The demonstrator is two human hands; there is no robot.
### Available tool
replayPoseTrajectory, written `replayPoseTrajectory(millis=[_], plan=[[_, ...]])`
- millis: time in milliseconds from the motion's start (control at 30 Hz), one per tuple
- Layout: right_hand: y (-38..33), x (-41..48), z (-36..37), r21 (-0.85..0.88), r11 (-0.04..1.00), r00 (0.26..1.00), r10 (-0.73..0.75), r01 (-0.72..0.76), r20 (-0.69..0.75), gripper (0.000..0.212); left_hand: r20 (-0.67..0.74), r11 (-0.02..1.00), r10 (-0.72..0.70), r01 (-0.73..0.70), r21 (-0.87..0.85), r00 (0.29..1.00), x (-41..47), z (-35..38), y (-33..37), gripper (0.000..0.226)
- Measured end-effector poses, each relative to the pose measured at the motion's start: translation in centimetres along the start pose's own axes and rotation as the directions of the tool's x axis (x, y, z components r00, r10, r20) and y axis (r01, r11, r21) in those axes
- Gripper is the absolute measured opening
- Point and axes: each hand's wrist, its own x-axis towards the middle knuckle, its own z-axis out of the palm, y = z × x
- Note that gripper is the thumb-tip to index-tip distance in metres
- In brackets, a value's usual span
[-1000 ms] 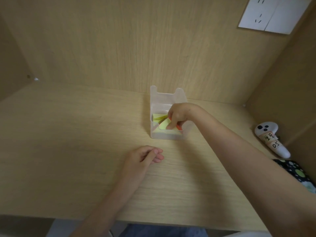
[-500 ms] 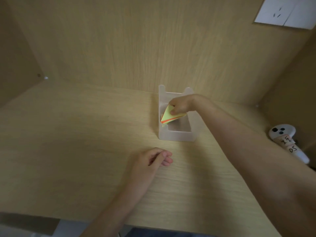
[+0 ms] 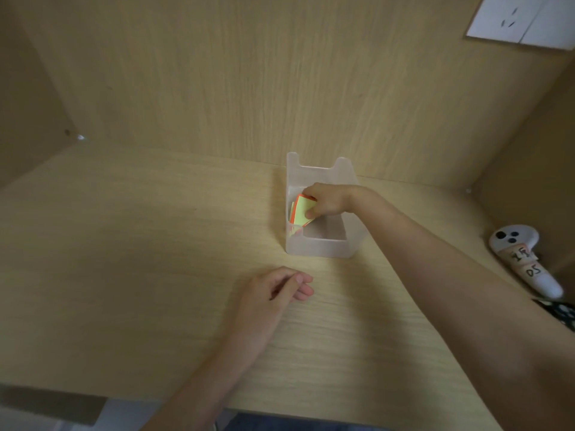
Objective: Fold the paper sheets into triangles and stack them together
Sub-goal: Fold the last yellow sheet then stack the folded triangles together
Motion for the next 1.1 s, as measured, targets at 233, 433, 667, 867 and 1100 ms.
replayPoseTrajectory(millis=[233,433,667,867,1100], plan=[[-1.1,-5.2,-2.6,0.180,0.980,0.957,-0.033,0.088,-0.288,0.025,-0.110,0.997,0.059,-0.065,-0.052,0.992,-0.2,0.0,0.5,0.020],[-2.6,-14.2,0.7,0.327,0.880,0.788,-0.081,0.344,-0.611,0.007,-0.298,0.887,0.457,-0.405,0.222,0.838,-1.4,-0.5,3.1,0.033],[-3.6,-15.3,12.6,0.392,0.837,0.806,-0.094,0.382,-0.584,0.013,0.071,0.844,0.275,-0.276,0.460,0.959,-1.8,0.5,1.2,0.041],[-4.2,-14.6,15.7,0.188,0.967,0.783,-0.019,0.173,-0.622,0.037,0.208,0.823,0.209,-0.286,0.491,0.956,-2.5,1.3,-0.1,0.047],[-3.1,-15.8,13.9,0.317,0.893,0.818,-0.092,0.320,-0.568,0.032,0.254,0.778,0.300,-0.390,0.493,0.919,-1.6,0.8,-0.9,0.074]])
